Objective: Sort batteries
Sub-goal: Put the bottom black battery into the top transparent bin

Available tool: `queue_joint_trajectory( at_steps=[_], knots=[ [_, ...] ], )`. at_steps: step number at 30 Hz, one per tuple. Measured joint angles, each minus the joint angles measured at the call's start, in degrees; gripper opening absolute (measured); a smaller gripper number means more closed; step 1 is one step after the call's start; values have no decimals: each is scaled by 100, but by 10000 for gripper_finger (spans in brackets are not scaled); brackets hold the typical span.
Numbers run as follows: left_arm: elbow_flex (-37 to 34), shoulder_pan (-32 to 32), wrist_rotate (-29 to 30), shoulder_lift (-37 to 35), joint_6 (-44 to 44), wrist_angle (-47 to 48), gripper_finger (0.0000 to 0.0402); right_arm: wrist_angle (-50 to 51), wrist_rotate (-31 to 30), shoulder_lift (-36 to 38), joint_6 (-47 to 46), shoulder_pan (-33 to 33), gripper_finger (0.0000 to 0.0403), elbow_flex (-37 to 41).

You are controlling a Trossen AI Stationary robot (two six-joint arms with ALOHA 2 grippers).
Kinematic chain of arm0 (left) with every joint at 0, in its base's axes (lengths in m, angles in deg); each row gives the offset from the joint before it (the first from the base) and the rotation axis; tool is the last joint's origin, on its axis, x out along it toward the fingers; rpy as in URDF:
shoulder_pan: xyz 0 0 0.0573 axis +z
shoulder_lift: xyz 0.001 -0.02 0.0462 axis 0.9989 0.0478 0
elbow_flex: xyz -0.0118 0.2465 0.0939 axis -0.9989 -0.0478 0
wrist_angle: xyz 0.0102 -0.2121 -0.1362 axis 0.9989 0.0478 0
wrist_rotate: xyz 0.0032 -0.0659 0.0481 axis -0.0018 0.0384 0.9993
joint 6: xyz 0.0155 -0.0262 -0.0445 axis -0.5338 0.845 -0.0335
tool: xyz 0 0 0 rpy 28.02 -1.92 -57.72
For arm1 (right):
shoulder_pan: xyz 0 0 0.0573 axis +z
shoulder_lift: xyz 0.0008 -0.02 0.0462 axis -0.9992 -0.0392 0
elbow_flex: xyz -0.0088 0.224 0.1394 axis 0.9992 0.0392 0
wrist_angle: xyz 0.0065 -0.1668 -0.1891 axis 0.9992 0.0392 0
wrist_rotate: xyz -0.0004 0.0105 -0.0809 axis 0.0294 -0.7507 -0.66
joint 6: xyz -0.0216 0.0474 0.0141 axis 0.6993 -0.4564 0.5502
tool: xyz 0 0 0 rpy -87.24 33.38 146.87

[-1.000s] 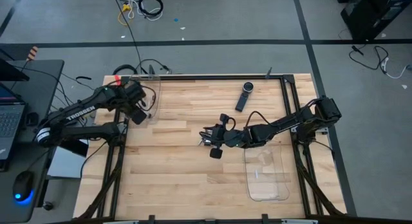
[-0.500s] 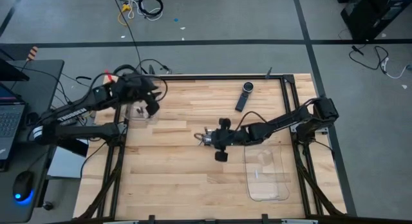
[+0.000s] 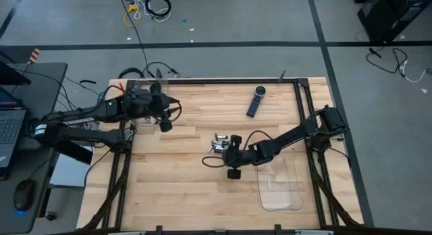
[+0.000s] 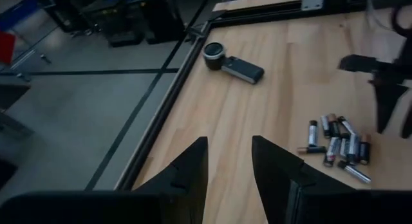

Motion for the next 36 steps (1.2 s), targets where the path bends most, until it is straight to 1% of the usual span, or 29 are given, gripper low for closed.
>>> queue_joint_trajectory(
  at_steps=[8, 12, 18, 21, 24, 28, 36],
  knots=[
    [-257, -289, 2, 0, 4, -307, 120, 71, -7, 0, 7, -184, 110, 4],
    [-258, -364, 2, 0, 7, -306, 120, 51, 112, 0, 45, -208, 112, 2],
    [-258, -391, 2, 0, 9, -305, 120, 49, 134, 0, 11, -208, 110, 2],
    [-258, -391, 2, 14, 22, -299, 120, -34, 137, -86, 0, -208, 110, 2],
    [-258, -391, 2, 20, 92, -263, 120, -313, 137, -297, 6, -208, 110, -2],
    [-258, -404, 5, 41, 135, -182, 120, -399, 126, -541, -31, -208, 110, -6],
    [-258, -429, 4, 42, 169, -134, 120, -447, 102, -625, -94, -206, 105, -16]
  ],
)
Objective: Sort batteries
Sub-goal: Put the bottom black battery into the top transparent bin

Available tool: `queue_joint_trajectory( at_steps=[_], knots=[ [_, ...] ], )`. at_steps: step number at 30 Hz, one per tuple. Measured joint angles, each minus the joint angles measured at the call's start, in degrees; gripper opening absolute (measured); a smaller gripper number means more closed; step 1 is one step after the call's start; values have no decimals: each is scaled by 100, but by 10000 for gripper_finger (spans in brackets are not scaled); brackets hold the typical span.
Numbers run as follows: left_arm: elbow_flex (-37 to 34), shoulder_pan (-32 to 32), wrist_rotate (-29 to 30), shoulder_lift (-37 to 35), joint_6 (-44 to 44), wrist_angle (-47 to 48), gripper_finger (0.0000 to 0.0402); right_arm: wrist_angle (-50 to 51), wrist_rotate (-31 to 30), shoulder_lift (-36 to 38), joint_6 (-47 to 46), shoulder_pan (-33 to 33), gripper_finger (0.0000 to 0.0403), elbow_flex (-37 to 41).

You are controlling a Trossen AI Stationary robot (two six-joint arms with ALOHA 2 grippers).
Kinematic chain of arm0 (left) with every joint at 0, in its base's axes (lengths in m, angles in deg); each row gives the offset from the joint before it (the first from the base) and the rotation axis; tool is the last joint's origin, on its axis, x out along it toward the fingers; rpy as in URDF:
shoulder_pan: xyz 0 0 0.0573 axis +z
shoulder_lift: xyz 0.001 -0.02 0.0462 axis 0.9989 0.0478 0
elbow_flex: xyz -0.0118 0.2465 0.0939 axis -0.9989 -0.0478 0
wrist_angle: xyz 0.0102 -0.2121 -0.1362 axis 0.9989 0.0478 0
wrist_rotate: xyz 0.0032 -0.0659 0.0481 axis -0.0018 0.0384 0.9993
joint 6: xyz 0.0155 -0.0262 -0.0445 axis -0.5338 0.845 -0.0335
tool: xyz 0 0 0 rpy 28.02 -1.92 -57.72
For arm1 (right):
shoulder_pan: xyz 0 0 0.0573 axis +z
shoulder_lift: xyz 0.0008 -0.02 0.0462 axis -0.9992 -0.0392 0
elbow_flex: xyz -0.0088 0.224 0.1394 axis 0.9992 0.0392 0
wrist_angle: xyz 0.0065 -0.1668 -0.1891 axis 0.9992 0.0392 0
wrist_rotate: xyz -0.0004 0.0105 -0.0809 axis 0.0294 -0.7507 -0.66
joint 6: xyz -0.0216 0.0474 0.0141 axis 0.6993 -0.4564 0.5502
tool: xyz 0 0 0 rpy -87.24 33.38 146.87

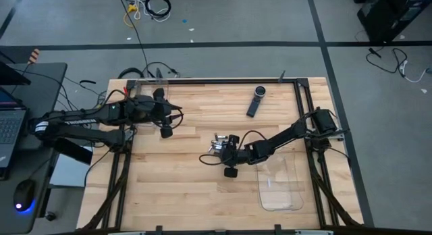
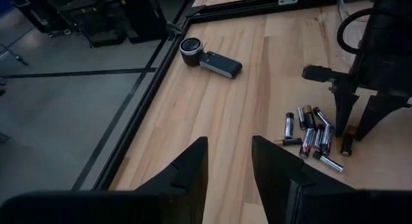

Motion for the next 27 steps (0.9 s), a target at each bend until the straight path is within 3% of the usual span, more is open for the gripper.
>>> queue_joint_trajectory(
  at_steps=[10, 17, 23, 27],
  knots=[
    [1, -23, -111, 270, 253, 37, 120, -21, 63, 9, 62, 2, 31, 7],
    [0, -254, -152, 786, 261, -23, 119, -244, 142, 84, 190, 6, 31, 33],
    [0, -510, -837, 1210, 90, -169, 119, -572, 126, 448, 544, 48, 31, 33],
    [0, -615, -1348, 1523, 69, -263, 119, -1350, 59, 644, 1017, 42, 31, 31]
  ],
)
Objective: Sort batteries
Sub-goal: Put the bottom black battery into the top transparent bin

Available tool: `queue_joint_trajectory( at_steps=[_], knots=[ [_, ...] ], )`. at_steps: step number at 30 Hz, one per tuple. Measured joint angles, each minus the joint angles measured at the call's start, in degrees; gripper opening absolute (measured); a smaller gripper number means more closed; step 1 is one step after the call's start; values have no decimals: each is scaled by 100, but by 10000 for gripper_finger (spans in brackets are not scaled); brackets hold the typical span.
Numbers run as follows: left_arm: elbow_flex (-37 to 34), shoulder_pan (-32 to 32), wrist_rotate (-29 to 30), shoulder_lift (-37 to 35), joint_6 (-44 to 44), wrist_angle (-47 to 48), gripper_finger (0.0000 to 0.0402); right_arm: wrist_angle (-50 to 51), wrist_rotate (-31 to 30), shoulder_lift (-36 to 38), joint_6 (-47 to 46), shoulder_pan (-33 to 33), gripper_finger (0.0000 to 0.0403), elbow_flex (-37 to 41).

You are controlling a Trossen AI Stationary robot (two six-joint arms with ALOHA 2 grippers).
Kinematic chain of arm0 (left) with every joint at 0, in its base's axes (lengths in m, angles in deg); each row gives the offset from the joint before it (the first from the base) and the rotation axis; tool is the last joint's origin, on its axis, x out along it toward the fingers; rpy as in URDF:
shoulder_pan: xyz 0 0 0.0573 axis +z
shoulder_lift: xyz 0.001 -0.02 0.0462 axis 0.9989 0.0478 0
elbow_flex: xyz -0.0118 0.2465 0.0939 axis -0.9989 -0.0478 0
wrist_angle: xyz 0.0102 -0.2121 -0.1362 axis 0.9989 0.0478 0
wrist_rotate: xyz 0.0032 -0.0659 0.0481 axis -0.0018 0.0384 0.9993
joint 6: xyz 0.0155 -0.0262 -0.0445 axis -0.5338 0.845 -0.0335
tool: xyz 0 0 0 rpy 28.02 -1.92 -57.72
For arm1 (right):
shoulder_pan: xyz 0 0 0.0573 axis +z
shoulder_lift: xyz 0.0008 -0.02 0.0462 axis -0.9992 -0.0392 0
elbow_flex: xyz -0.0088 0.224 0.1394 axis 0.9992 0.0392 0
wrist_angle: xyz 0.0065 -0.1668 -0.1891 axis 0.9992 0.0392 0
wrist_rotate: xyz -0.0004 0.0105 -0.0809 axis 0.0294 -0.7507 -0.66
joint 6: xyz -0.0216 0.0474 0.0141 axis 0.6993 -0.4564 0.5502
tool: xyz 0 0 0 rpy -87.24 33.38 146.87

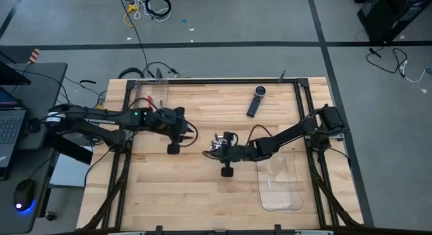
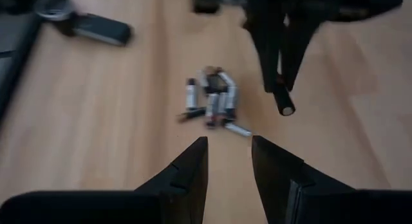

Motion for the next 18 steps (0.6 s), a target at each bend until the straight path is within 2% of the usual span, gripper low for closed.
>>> queue_joint_trajectory(
  at_steps=[4, 7, 10, 18],
  knots=[
    [0, -120, -356, 306, -110, -211, 119, -689, -253, 60, 448, 7, 31, -11],
    [0, -194, -413, 488, -150, -472, 119, -1032, -290, 64, 714, -20, 31, -9],
    [0, -255, -404, 605, -150, -797, 119, -1117, -306, 69, 759, -72, 31, -9],
    [2, -306, -547, 654, -267, -741, 119, -1199, -508, 69, 1033, -63, 31, -7]
  ],
)
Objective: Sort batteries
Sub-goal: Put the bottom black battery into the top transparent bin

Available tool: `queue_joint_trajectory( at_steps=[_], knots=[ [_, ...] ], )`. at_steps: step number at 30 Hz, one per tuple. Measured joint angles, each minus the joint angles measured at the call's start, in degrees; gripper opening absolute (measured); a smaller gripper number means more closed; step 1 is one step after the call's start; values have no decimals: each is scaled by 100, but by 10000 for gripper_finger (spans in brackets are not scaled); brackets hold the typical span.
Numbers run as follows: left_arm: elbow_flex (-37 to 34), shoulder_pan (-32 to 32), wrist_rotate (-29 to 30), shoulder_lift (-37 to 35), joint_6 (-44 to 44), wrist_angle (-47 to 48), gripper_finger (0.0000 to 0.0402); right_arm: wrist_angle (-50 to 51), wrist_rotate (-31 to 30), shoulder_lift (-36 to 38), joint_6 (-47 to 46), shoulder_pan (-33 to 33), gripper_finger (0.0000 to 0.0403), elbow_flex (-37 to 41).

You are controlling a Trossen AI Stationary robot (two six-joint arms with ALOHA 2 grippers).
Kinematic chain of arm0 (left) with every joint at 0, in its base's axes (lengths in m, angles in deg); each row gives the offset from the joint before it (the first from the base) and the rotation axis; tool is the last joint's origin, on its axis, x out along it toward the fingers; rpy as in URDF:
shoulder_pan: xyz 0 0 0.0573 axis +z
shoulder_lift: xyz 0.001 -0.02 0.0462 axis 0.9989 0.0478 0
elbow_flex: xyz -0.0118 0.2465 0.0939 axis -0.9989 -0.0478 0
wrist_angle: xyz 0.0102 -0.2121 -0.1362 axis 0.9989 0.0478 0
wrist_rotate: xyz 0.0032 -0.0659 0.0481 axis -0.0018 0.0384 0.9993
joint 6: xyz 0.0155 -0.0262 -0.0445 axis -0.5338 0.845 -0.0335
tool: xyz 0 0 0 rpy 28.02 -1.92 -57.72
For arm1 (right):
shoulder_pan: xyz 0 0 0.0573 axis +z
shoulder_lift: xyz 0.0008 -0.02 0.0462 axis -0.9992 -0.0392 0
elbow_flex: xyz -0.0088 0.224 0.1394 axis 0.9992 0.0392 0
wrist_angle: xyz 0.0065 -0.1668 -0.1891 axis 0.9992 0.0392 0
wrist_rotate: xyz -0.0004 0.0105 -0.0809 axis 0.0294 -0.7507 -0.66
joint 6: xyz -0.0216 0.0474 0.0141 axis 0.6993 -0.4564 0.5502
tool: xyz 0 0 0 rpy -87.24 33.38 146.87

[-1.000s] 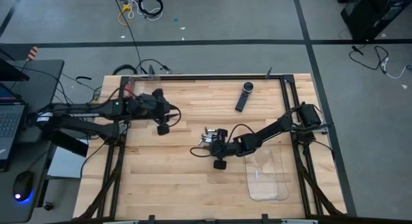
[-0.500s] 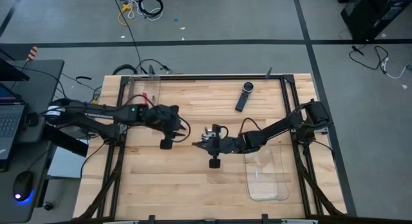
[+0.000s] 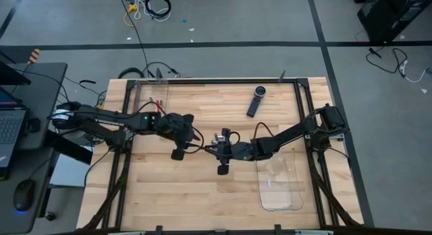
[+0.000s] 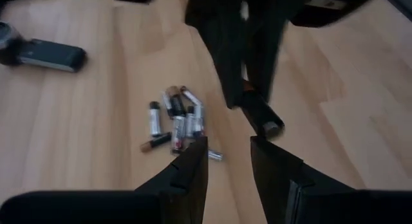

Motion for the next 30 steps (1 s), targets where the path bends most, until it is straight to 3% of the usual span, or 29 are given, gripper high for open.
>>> queue_joint_trajectory(
  at_steps=[4, 17, 30],
  knots=[
    [0, -24, -191, 2, -7, 114, 119, -147, -223, 7, 60, -27, 31, -9],
    [-2, -13, -94, 0, 63, -658, 119, -414, -274, 4, 112, -8, 31, -7],
    [0, -11, 120, 0, 36, -677, 106, -437, -383, 4, 125, -13, 31, -7]
  ],
)
